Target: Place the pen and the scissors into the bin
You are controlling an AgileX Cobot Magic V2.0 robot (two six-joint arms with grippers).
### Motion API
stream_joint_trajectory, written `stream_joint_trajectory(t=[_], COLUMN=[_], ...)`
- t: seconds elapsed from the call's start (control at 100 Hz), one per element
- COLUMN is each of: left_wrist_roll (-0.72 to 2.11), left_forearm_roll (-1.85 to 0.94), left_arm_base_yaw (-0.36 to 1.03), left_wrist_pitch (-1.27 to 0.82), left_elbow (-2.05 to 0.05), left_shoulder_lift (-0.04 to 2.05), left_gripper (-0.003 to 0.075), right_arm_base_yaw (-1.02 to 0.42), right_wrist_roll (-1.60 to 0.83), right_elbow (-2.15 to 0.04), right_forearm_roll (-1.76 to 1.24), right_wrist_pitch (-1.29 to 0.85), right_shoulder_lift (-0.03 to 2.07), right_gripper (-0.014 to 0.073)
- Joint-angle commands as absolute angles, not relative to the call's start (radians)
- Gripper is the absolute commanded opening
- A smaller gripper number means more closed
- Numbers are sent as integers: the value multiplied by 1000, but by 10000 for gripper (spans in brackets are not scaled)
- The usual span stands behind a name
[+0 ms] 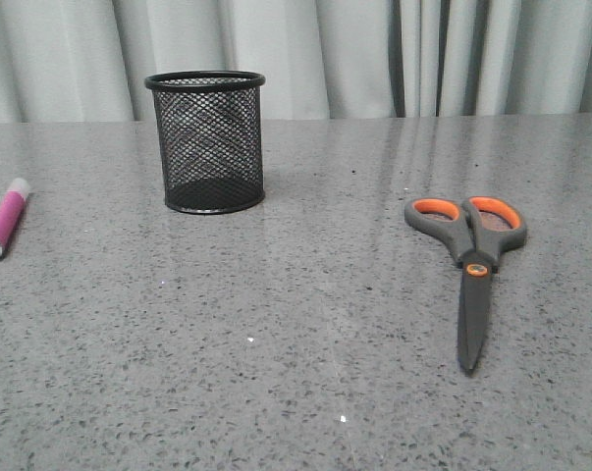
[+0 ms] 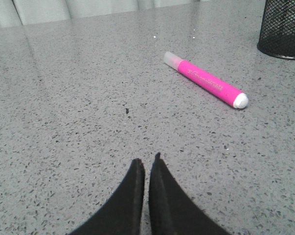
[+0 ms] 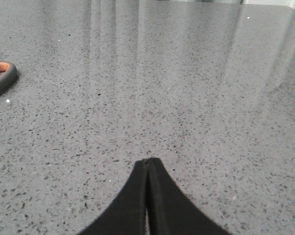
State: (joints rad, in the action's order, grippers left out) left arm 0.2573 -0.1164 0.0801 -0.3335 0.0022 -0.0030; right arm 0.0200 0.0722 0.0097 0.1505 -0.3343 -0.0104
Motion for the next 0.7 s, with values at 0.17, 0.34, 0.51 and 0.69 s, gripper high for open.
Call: stream_joint_trajectory(t=[0.17,0.34,0.51,0.69], left_wrist_roll=[247,247,247,247], left_forearm_roll=[-119,-119,-119,-247], left_arm_base_yaw=[79,79,79,79], left_wrist_pitch=[-278,-278,-278,-187], left_elbow=[45,45,45,45], left_shoulder_lift=[-35,-35,-35,-35], left_gripper=[-1,-1,-1,-1], right_arm_base_yaw=[27,27,27,27], right_wrist_roll=[62,62,62,62], right_elbow=[25,25,24,24], right_forearm_roll=[152,154,181,203], right_wrist_pitch=[-294,-294,-229,-35], right_shoulder_lift=[-30,-30,-30,-30], right_gripper=[-69,-69,-69,-69])
